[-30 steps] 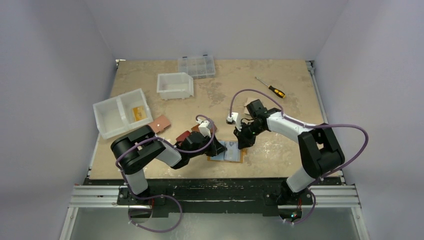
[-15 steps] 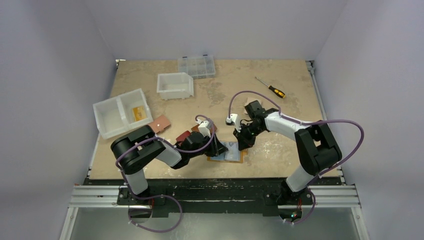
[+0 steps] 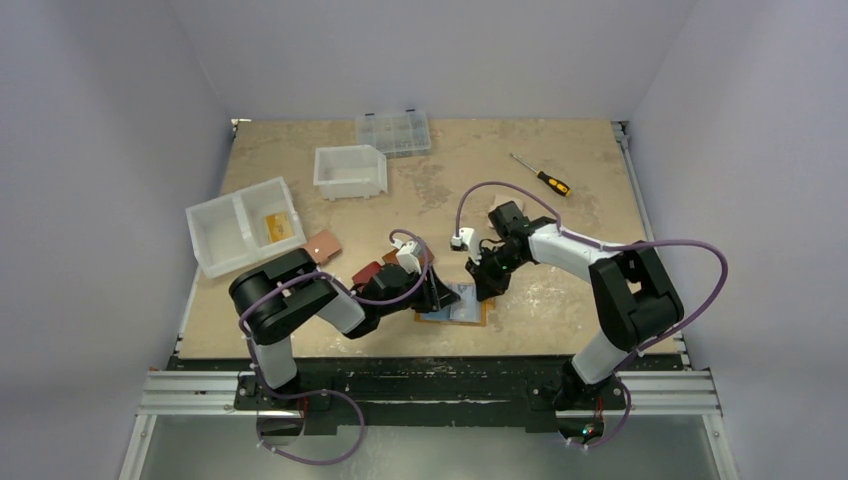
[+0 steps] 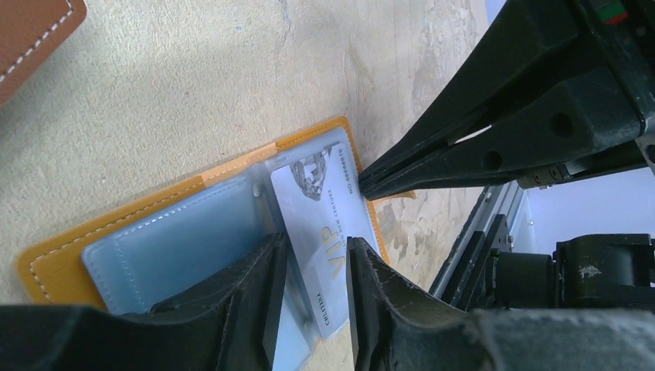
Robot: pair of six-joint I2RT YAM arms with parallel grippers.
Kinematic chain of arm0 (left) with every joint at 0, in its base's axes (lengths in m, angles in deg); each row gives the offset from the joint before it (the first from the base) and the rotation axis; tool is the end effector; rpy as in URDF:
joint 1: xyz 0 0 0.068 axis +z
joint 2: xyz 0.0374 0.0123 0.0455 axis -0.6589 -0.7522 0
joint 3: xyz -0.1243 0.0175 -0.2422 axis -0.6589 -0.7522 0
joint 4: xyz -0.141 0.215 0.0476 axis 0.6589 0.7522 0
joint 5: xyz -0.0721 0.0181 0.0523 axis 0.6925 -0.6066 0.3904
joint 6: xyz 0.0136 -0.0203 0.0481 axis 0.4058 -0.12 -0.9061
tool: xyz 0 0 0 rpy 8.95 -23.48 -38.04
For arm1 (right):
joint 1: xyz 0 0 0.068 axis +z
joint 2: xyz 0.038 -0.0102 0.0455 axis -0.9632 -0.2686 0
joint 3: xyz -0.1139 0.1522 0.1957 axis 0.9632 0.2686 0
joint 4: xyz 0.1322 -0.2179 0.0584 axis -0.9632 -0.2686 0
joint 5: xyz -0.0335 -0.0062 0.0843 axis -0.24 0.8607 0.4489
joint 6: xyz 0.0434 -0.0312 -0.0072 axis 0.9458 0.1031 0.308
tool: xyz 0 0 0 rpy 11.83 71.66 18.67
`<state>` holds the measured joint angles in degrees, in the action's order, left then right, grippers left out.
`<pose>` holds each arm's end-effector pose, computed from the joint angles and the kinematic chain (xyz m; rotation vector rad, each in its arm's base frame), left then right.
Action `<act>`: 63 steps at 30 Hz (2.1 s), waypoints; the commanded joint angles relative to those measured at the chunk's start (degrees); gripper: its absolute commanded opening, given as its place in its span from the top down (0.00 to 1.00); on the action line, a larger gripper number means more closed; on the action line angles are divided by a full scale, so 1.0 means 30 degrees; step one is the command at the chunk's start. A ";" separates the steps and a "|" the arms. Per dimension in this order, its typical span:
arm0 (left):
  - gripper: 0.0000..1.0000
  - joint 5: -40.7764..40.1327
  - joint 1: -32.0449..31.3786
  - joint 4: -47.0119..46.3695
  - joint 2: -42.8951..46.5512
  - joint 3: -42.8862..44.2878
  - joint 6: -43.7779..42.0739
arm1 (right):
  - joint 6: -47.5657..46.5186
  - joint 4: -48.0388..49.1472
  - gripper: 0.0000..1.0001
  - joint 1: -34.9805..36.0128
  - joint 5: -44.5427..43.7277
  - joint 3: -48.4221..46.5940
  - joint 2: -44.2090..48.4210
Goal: Take the credit cards out of the card holder
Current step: Remove the credit card from the card holder.
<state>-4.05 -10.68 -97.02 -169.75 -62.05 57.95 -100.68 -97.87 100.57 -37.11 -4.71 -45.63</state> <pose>0.1807 -0.2365 0.1058 0.0206 2.1986 -1.2654 0.2481 0.1432 0.1598 -1.4844 2.3126 0.7772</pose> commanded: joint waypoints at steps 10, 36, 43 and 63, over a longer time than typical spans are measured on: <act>0.71 0.0646 -0.0158 -0.0682 -0.1367 0.0161 0.0893 | 0.0183 0.0154 1.00 0.1595 -0.0448 -0.0800 -0.0914; 1.00 0.0373 0.0960 -0.0050 0.1283 -0.2485 -0.0116 | 0.1689 0.1533 1.00 0.1654 -0.2941 -0.0096 -0.1244; 1.00 0.0773 0.1284 0.0621 0.2149 -0.2717 -0.0573 | 0.1595 0.1445 0.99 0.1650 -0.3007 -0.0143 -0.1187; 1.00 0.0541 0.1860 0.3300 0.6273 -0.3357 -0.2819 | -0.1717 -0.1205 0.70 0.0862 0.2024 -0.1062 0.1485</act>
<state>-2.19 -5.48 -89.42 -154.76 -71.82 53.68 -101.81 -99.12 103.61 -36.41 -6.53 -45.26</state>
